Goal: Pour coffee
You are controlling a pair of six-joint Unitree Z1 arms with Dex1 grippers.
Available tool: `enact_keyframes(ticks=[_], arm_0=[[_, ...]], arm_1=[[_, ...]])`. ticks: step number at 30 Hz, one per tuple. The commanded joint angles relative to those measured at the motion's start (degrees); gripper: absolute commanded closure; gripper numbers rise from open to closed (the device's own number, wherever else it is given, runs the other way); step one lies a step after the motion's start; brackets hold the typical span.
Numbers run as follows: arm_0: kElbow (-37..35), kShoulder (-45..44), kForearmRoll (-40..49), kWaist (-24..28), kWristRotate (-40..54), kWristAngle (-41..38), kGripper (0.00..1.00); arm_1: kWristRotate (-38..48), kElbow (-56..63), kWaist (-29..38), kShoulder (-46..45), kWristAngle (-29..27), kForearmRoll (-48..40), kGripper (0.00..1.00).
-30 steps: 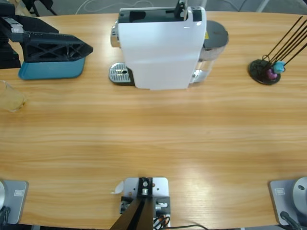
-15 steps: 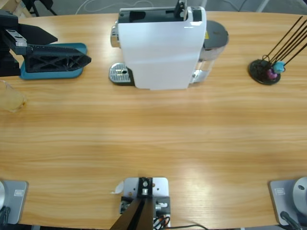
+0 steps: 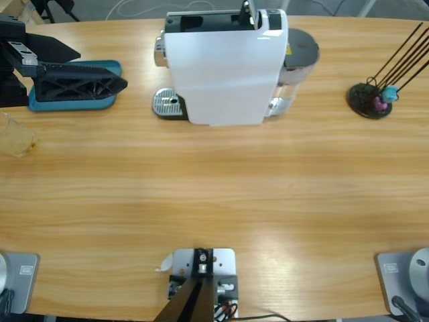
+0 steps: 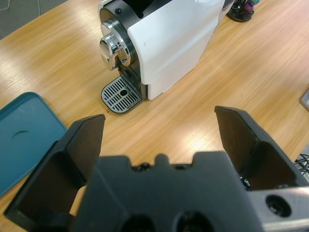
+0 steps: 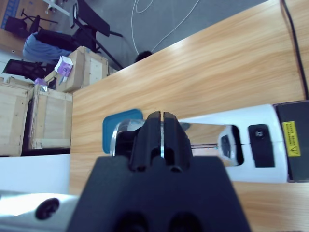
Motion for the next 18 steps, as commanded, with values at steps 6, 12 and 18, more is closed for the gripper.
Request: enact_keyframes(ticks=[6, 12, 18], arm_0=[[1.3, -2.1, 5.1, 0.4, 0.7, -1.1, 0.000], [1.3, -3.8, 6.8, 1.0, 1.3, -1.1, 0.000], [1.4, -3.4, 6.8, 1.0, 1.2, -1.1, 0.000]], arm_1=[[-0.9, -1.8, 6.1, 10.8, -3.2, -1.3, 1.000], [-1.5, -0.7, 8.3, 14.6, -5.9, -2.1, 1.000], [-5.1, 2.0, 10.3, 16.2, -9.3, -2.2, 1.000]])
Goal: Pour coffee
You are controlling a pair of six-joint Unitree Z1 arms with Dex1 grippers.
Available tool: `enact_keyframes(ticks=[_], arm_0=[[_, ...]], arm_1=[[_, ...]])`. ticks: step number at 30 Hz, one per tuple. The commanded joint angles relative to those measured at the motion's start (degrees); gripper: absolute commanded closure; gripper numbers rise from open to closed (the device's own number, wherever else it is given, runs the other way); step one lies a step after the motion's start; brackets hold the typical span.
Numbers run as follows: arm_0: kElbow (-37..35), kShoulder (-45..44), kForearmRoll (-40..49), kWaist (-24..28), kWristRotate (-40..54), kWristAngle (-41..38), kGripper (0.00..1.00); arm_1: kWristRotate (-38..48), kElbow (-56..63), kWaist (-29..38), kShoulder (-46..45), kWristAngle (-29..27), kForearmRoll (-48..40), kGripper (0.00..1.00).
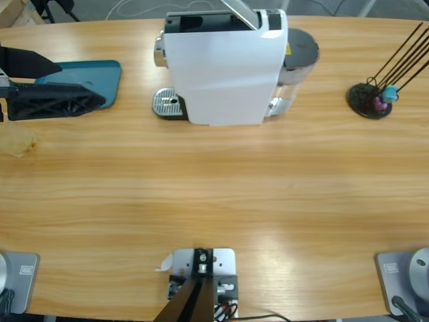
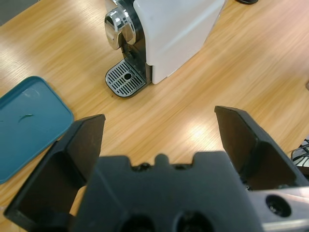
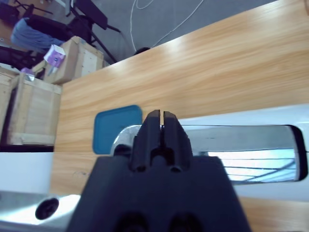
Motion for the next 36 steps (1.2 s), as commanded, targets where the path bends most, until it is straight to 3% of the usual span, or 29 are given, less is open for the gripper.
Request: enact_keyframes(ticks=[1, 11, 16, 22, 32, 36], arm_0=[[1.4, -0.7, 1.2, 0.6, 0.8, -0.8, 0.000], [1.4, -0.2, 1.2, 0.6, 0.8, -0.8, 0.000], [1.2, 0.4, 1.1, 0.6, 0.8, -0.8, 0.000], [1.3, 0.3, 1.1, 0.7, 1.2, -0.6, 0.000], [1.2, 0.2, 1.1, 1.3, 1.5, -0.6, 0.000], [1.0, 0.1, 1.1, 1.4, 1.5, -0.6, 0.000]], arm_1=[[-3.6, 6.9, 4.9, 8.0, -3.2, -0.6, 1.000], [-6.1, 9.6, 7.2, 12.4, -1.5, -3.9, 1.000], [-5.4, 7.3, 7.0, 15.4, 1.2, 1.2, 1.000], [-4.7, 7.8, 6.8, 16.3, -1.4, 3.6, 1.000], [-4.4, 7.5, 5.6, 17.3, -0.3, 3.6, 1.000], [-9.1, 7.1, 5.6, 15.0, -4.4, 3.9, 1.000]])
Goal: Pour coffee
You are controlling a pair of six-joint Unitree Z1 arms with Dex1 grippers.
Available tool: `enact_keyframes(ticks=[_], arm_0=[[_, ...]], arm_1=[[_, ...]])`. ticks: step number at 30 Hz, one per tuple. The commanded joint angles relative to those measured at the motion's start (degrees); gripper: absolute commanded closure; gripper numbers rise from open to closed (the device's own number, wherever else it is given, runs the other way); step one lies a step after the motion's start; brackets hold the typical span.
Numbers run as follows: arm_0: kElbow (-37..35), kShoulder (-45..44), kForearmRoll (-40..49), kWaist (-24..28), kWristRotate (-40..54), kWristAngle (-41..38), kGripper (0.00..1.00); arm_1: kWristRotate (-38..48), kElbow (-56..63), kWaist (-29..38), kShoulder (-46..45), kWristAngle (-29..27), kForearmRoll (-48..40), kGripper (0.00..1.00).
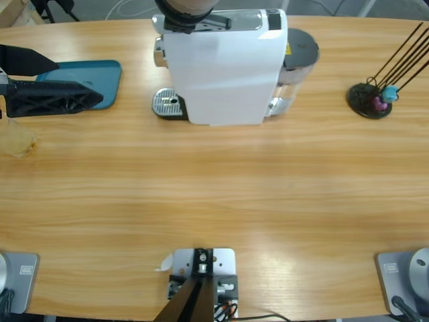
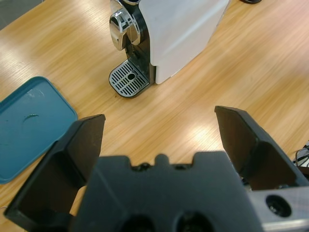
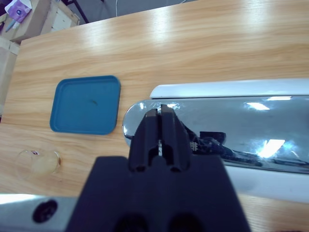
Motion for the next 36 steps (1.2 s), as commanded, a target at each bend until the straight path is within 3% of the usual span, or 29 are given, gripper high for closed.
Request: enact_keyframes(ticks=[1, 2, 3, 4, 8, 12, 16, 29, 33, 36], arm_0=[[1.0, 0.2, 0.9, 0.7, 0.6, -0.6, 0.000], [1.0, 0.2, 0.7, 0.9, 0.6, -0.4, 0.000], [1.0, 0.2, 0.6, 1.1, 0.5, -0.2, 0.000], [1.0, 0.2, 0.5, 1.3, 0.5, 0.0, 0.000], [1.7, 1.2, 0.5, 3.3, 0.5, 0.8, 0.000], [2.7, 2.2, 0.3, 4.4, 0.4, 0.9, 0.000], [2.5, -0.4, -1.7, 4.5, 0.1, 1.3, 0.000], [3.6, -1.9, -1.0, 5.2, 2.6, 2.3, 0.000], [6.5, -4.0, -0.6, 5.2, 1.6, 8.2, 0.000], [3.8, -4.6, 3.0, 5.2, -3.5, 13.5, 0.000]], arm_1=[[-7.0, 4.7, 1.0, 7.9, -3.2, 3.5, 0.904], [-8.2, 4.3, 0.8, 6.0, -3.1, 3.5, 0.507], [-11.3, 4.1, 0.7, 3.5, -3.4, 3.5, 0.169], [-14.4, 3.1, 0.6, 0.6, -3.5, 4.5, 0.005], [-20.7, -3.9, -1.6, -6.9, -1.8, 10.5, 0.000], [-28.5, -15.9, -4.7, -11.4, 7.7, 19.7, 0.002], [-29.9, -18.5, -10.9, -13.8, 22.3, 27.5, 0.013], [-30.7, 15.5, -16.4, -36.0, 32.8, 26.2, 0.000], [-30.7, 29.7, -16.4, -42.1, 35.2, 20.2, 0.000], [-30.4, 37.7, -16.4, -46.5, 35.6, 16.8, 0.000]])
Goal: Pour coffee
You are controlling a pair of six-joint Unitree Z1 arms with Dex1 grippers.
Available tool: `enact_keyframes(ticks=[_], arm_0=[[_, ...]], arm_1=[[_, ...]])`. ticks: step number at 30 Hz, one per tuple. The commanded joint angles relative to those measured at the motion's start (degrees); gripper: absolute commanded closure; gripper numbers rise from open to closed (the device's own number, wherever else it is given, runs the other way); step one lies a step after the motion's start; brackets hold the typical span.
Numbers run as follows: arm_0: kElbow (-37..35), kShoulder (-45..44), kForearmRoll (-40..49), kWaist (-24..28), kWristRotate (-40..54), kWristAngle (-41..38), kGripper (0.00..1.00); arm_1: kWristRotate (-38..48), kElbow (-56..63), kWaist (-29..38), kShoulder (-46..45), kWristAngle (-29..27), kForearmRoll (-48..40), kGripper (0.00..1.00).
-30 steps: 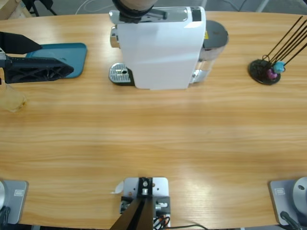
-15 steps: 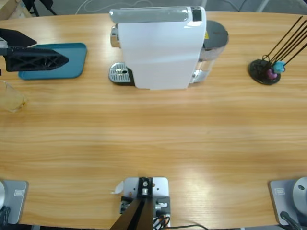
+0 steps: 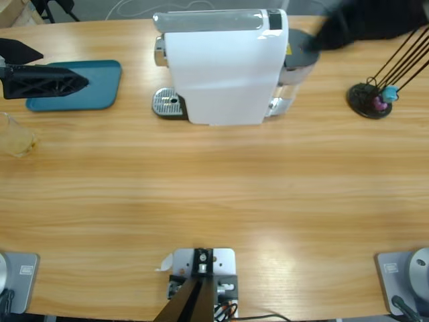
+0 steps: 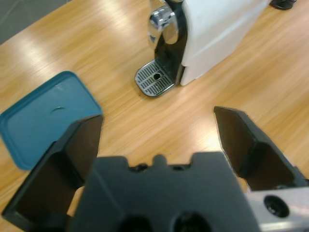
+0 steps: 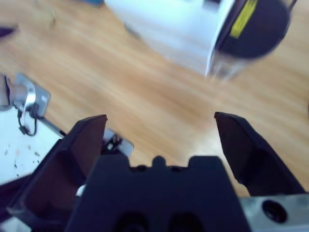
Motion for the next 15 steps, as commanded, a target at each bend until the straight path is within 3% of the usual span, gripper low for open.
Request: enact_keyframes(ticks=[1, 6, 12, 15], arm_0=[[0.0, -3.4, 6.9, 0.3, -8.4, 12.7, 0.000], [-0.4, -2.3, 19.8, 0.3, -25.2, 21.9, 0.000], [-0.7, 4.3, 24.8, 0.8, -42.1, 23.8, 0.000], [-2.4, 7.0, 36.4, 0.1, -50.3, 27.0, 0.000]], arm_1=[[-0.1, 21.8, -0.8, -12.5, 2.9, -8.2, 0.000], [2.3, 31.7, -0.8, -20.2, 4.0, -10.8, 0.000], [2.5, 34.9, -0.8, -23.6, 3.9, -9.2, 0.000], [2.4, 36.0, -0.8, -23.5, 5.1, -9.2, 0.000]])
